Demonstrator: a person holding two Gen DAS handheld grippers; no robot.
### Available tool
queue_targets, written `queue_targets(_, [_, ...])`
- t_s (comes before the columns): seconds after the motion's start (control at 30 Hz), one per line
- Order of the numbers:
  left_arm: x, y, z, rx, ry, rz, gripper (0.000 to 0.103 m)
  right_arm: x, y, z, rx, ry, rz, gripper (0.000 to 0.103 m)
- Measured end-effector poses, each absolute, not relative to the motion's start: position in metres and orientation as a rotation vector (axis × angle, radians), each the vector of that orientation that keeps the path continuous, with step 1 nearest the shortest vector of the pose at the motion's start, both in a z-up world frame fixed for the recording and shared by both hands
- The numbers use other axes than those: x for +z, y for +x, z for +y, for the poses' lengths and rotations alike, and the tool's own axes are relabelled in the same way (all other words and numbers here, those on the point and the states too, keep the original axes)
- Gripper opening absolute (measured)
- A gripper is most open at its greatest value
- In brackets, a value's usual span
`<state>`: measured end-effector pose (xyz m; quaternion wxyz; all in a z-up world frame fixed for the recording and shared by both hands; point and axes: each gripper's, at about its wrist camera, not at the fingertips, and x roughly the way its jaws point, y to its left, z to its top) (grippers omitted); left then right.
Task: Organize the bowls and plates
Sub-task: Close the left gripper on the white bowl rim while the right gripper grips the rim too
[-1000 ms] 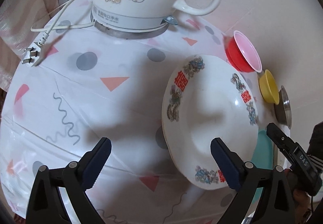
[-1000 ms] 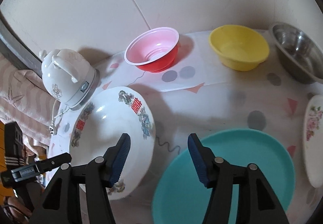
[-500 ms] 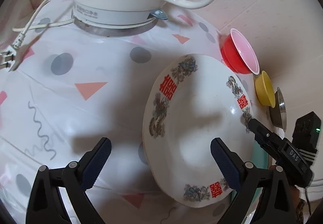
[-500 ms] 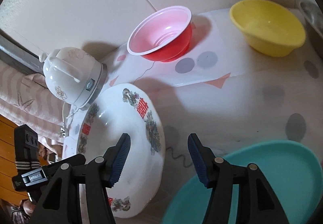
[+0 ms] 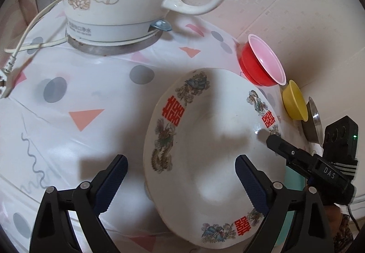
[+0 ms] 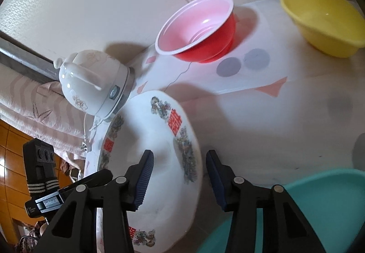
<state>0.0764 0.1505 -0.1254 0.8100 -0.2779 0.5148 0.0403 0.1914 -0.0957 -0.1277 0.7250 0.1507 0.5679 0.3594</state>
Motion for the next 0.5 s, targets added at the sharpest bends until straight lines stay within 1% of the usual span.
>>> queue_targets(0.07, [-0.125, 0.077, 0.151, 0.088, -0.591, 1.091, 0.095, -0.128, 0.191, -0.094, 0.805, 0.327, 1.249, 0.047])
queue_targets(0.17, [-0.125, 0.078, 0.148, 0.072, -0.577, 1.079, 0.09, -0.128, 0.191, -0.09, 0.823, 0.31, 1.249, 0.043])
queue_targets(0.2, [-0.125, 0.079, 0.145, 0.066, -0.562, 1.077, 0.087, -0.129, 0.19, -0.088, 0.833, 0.306, 1.249, 0.042])
queue_targets(0.23, [-0.125, 0.08, 0.143, 0.058, -0.544, 1.075, 0.081, -0.13, 0.191, -0.087, 0.835, 0.302, 1.251, 0.042])
queue_targets(0.33, [-0.124, 0.083, 0.134, 0.044, -0.47, 1.082, 0.073, -0.13, 0.192, -0.086, 0.832, 0.308, 1.248, 0.041])
queue_targets(0.4, [-0.124, 0.083, 0.13, 0.051, -0.434, 1.08, 0.072, -0.131, 0.193, -0.087, 0.826, 0.304, 1.252, 0.036])
queue_targets(0.43, [-0.123, 0.083, 0.13, 0.056, -0.424, 1.073, 0.069, -0.131, 0.193, -0.088, 0.827, 0.301, 1.253, 0.035])
queue_targets(0.5, [-0.123, 0.082, 0.132, 0.068, -0.41, 1.07, 0.063, -0.131, 0.194, -0.088, 0.822, 0.28, 1.258, 0.029])
